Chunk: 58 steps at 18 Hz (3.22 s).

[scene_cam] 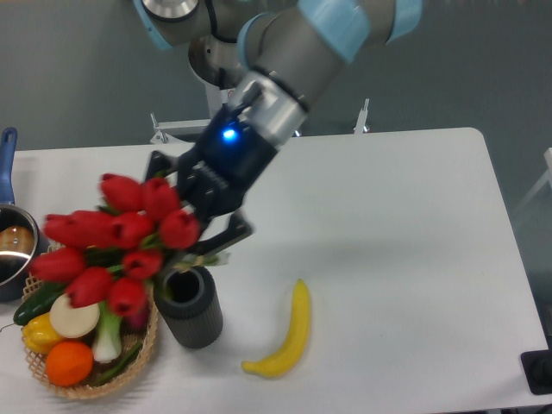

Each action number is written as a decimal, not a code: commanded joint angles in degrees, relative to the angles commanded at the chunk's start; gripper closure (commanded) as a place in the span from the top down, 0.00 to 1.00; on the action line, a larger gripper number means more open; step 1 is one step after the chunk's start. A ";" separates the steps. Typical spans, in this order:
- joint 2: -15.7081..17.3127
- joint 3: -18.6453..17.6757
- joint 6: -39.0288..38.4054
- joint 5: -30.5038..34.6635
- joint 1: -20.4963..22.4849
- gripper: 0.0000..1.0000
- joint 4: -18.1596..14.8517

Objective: Insert the flowers into the vase
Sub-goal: 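Position the tulip stems above the black vase opening, then lower the tulip stems down into the black vase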

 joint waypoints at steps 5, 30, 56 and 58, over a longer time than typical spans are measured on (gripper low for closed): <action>-1.58 0.09 0.00 -0.70 -1.14 0.40 0.00; -5.36 -1.58 3.34 -18.19 5.01 0.40 0.79; -6.86 -11.68 15.19 -18.28 5.18 0.40 0.79; -6.77 -13.44 18.18 -18.28 5.80 0.40 0.79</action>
